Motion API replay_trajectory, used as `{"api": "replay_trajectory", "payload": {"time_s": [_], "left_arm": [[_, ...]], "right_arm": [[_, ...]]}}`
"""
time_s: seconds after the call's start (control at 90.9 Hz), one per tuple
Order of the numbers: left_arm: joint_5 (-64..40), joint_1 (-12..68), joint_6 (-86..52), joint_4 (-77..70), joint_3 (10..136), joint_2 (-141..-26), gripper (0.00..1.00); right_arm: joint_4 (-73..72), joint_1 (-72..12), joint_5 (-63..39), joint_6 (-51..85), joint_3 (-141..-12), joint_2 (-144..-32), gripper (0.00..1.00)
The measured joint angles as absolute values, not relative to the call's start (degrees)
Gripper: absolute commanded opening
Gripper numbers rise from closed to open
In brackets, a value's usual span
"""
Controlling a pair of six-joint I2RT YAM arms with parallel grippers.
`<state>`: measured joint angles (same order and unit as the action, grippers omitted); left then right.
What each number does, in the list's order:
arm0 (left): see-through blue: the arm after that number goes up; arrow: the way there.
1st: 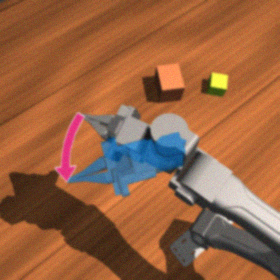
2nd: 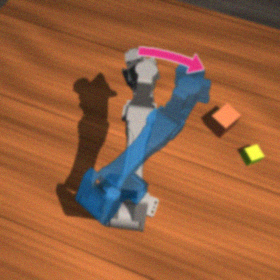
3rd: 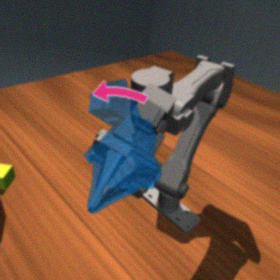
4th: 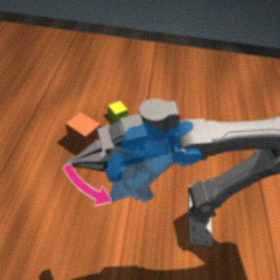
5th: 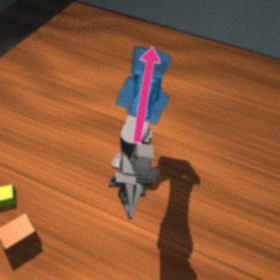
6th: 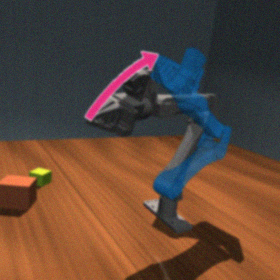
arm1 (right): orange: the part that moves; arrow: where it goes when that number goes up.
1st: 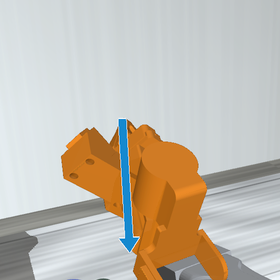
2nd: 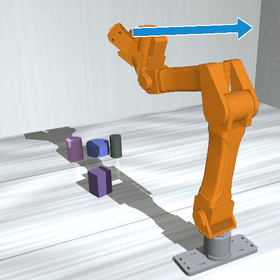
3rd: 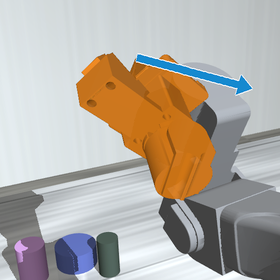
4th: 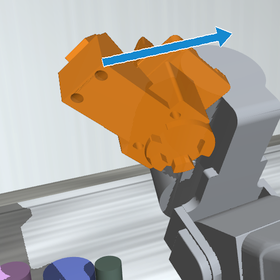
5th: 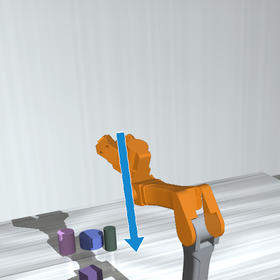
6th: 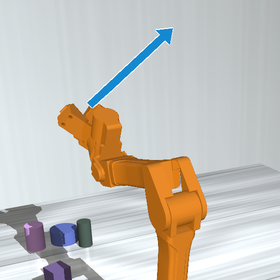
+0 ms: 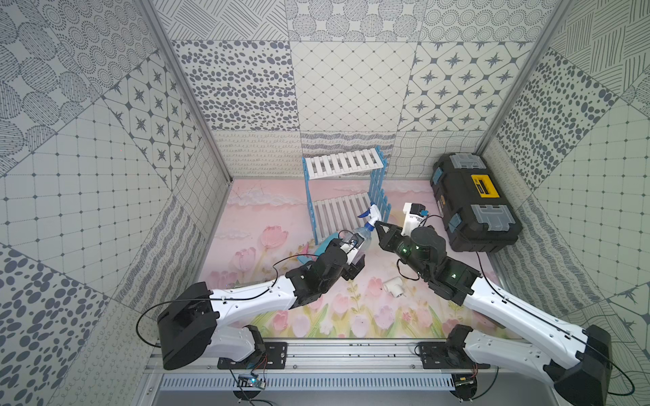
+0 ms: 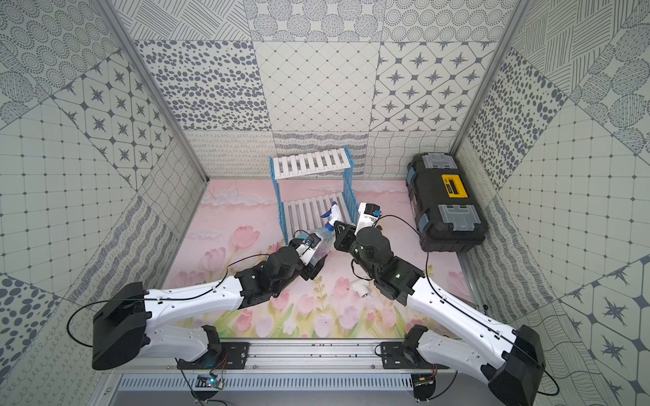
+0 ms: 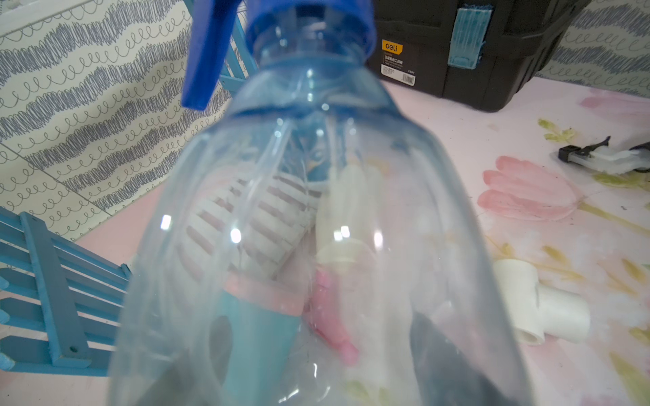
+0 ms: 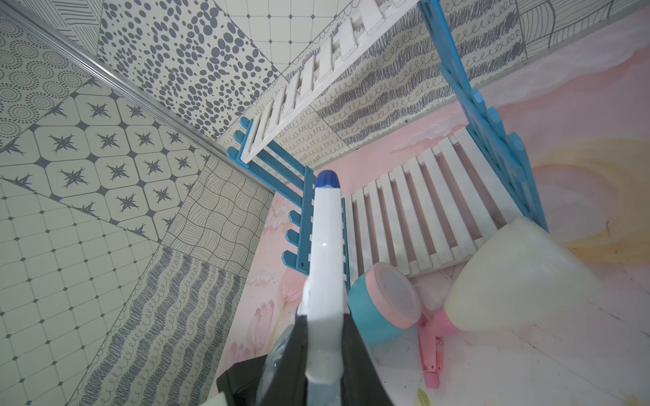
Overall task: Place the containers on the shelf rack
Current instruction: 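Pick up a container from the center of the board, then place the container on the shelf.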
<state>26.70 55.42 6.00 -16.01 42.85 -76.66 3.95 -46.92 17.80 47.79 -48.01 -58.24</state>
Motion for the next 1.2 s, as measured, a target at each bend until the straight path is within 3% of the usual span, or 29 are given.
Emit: {"api": "replay_trajectory", "payload": {"time_s": [0.055,0.088,0.583,0.88,1.2], "left_arm": [[26.6,55.4,6.1,-16.3,42.7,-76.7,0.95],[26.5,55.4,5.9,-16.6,42.5,-76.6,0.98],[10.3,54.0,2.3,-22.0,39.1,-68.8,0.98],[-3.5,40.6,-4.7,-11.6,47.6,-62.9,0.98],[-13.5,26.8,-4.8,-1.9,47.0,-57.6,0.98]], "right_arm": [[4.0,-47.0,17.8,47.5,-48.0,-58.2,0.0],[4.0,-47.0,18.0,47.5,-48.0,-58.2,0.0],[4.8,-47.9,22.7,36.7,-47.9,-57.4,0.0],[6.0,-48.9,26.5,16.9,-56.1,-57.0,0.0],[5.0,-37.9,21.3,6.5,-76.2,-69.2,0.0]]}}
